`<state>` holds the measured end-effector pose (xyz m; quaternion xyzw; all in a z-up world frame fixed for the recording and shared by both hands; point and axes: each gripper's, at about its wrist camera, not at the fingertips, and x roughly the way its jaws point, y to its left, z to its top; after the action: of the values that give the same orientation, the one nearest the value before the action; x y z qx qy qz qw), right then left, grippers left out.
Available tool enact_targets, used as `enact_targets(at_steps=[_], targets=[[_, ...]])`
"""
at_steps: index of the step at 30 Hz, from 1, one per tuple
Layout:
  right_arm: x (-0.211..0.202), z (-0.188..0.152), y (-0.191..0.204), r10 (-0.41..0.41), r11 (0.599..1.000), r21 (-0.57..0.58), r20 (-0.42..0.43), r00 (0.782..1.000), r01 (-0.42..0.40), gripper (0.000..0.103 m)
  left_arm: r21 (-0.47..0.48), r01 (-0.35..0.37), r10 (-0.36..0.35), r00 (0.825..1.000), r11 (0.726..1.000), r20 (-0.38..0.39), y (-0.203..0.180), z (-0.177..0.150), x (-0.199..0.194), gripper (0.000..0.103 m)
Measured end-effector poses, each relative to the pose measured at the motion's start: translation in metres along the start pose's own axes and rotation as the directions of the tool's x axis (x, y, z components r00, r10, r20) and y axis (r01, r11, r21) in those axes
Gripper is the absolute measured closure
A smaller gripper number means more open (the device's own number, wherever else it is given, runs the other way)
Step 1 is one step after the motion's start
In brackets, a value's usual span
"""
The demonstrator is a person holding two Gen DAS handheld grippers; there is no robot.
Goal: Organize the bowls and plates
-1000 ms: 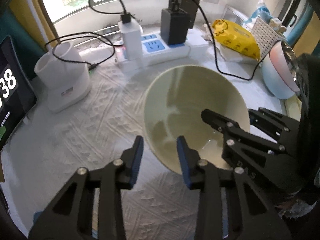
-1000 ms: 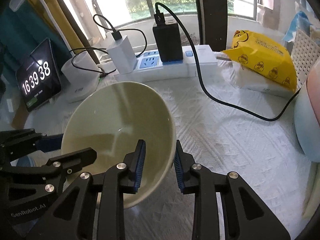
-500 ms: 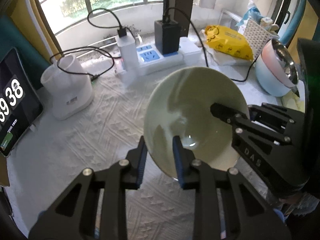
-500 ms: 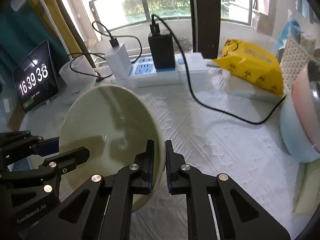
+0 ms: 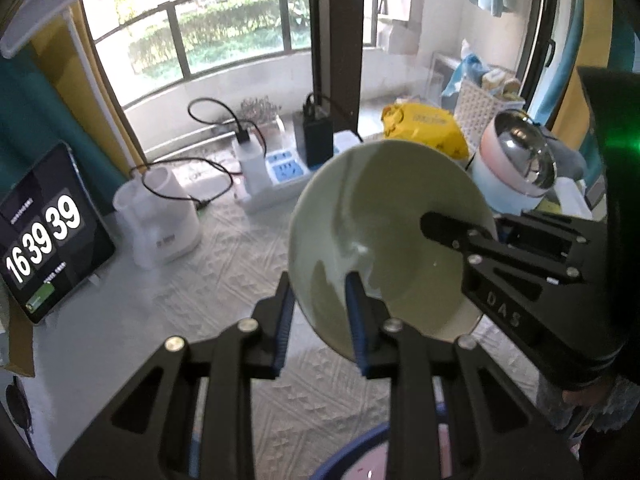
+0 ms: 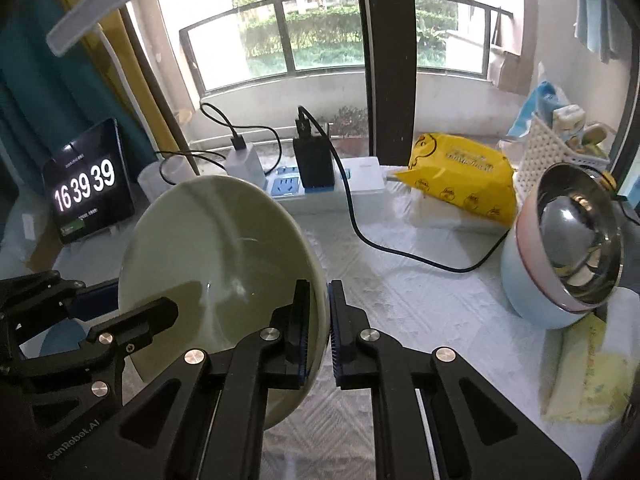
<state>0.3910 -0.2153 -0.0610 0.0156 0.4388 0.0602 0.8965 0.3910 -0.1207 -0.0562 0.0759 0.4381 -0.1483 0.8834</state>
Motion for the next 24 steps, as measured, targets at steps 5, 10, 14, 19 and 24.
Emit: enact_targets(at_steps=[5,10,14,19,24], targets=[[-0.017,-0.003,0.006,0.009,1.000,0.013,0.003,1.000,-0.009,0.093,-0.005,-0.003,0.003,0.999,1.000,0.041,-0.001,-0.003,-0.024,0.077],[-0.038,-0.007,0.015,0.011,1.000,0.011,0.024,1.000,-0.012,0.093,-0.013,-0.009,0.010,0.997,1.000,0.078,-0.002,-0.010,-0.047,0.077],[-0.055,-0.010,0.021,0.011,1.000,0.007,0.040,0.999,-0.011,0.093,-0.014,-0.008,0.009,0.995,1.000,0.095,-0.003,-0.015,-0.061,0.077],[-0.072,-0.017,0.026,0.014,1.000,0.014,0.048,0.999,-0.015,0.093,-0.017,-0.005,0.007,0.993,1.000,0.118,-0.006,-0.024,-0.079,0.077],[-0.085,-0.025,0.033,0.014,1.000,0.012,0.053,0.999,-0.014,0.093,-0.034,-0.003,0.008,0.990,0.999,0.138,-0.007,-0.039,-0.095,0.077]])
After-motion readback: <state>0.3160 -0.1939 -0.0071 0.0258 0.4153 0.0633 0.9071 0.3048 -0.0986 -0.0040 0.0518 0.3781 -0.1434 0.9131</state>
